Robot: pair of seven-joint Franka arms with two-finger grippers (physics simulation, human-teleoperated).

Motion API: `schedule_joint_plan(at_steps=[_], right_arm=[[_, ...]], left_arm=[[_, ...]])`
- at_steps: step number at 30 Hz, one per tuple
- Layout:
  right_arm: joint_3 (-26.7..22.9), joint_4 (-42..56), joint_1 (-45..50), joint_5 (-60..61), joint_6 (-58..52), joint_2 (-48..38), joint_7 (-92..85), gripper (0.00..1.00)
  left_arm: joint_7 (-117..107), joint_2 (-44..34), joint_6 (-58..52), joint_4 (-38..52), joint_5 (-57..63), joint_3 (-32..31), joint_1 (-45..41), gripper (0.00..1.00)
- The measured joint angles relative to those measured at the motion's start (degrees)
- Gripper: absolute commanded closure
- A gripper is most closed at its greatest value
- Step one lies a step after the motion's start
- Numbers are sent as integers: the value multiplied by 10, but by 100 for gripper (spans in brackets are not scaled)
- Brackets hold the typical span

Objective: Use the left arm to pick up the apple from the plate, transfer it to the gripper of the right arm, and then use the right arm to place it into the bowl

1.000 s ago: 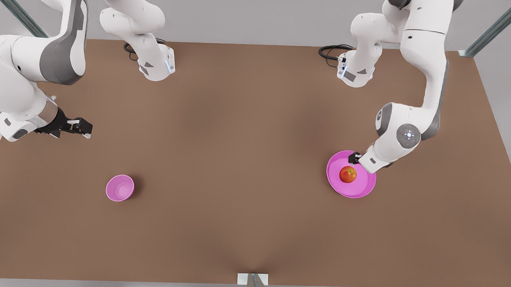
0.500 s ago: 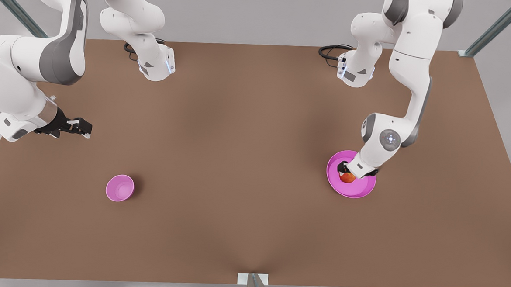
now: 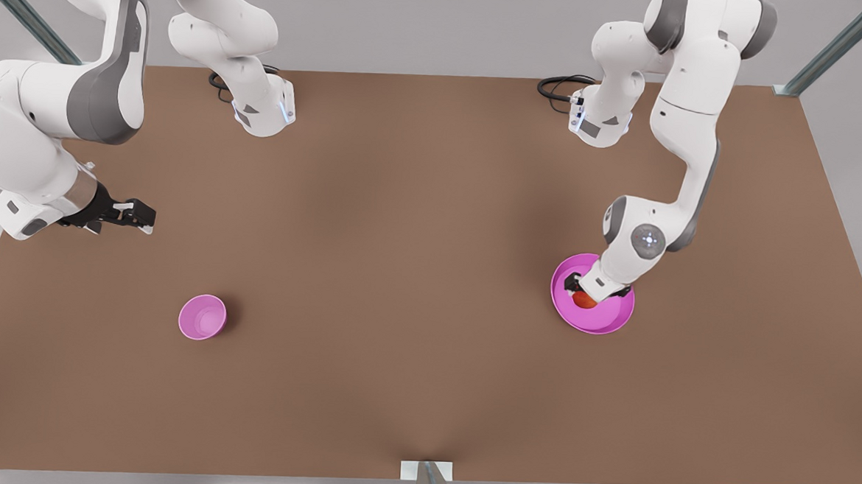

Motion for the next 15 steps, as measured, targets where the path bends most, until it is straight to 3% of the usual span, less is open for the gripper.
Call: schedule_joint_plan(at_steps=[8,11,15], right_arm=[[0,2,0,1,0,2,-3,0],[0,2,0,1,0,2,-4,0],[0,2,1,0,0,2,-5,0]], left_arm=[[-1,22,6,0,0,0,-1,1],[-2,25,7,1,0,0,-1,9],[-3,29,10,2,0,0,0,13]])
